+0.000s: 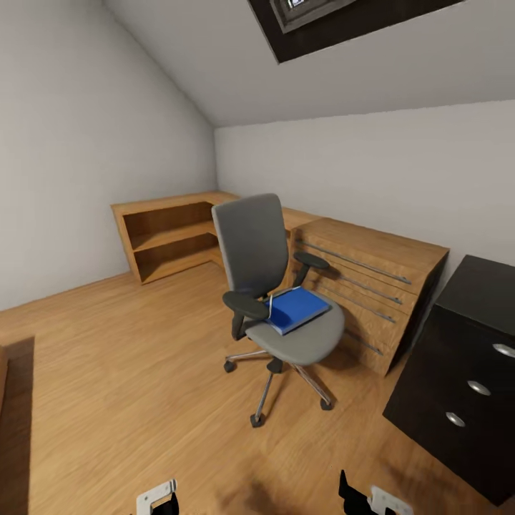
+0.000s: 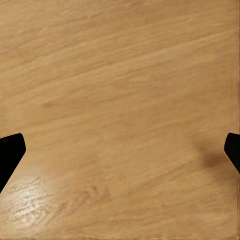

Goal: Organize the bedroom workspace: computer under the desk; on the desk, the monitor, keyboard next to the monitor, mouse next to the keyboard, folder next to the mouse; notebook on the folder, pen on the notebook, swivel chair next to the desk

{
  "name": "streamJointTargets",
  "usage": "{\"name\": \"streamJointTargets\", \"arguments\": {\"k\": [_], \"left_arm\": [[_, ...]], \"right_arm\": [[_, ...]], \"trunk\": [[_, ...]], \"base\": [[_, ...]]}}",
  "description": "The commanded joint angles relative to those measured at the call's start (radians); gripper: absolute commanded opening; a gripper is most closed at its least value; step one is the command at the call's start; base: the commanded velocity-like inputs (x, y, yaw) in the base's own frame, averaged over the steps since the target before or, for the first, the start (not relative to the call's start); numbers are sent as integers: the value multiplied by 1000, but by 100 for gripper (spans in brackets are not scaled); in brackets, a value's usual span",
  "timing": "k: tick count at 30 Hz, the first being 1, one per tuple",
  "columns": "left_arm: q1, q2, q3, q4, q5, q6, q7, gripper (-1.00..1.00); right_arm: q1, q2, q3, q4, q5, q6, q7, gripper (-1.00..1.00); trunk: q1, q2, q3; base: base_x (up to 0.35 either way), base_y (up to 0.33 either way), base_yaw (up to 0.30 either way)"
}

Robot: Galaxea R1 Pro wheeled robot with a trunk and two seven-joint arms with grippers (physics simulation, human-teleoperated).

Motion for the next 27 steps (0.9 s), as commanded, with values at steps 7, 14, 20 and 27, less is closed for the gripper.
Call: {"name": "streamJointTargets", "arguments": {"k": [7,14,20,27], "left_arm": [[0,-2,-11,35,8,-3,6,100],[0,-2,-12,52,9,1,8,100],[0,-2,-15,77,9,2,6,100],[0,-2,-14,84,10,8,-4,100]], "right_arm": [[-1,-3,-8,2,2,-5,3,100],[-1,1,-7,2,4,-6,3,100],[-1,2,-7,2,4,-5,3,100],[-1,3,-7,2,4,-5,3,100]], "trunk": [[-28,49,21],[-54,98,43],[-77,140,62],[-104,189,84]], "base": [[-317,0,-258],[-185,0,-263],[-18,0,-265],[-2,0,-266]]}}
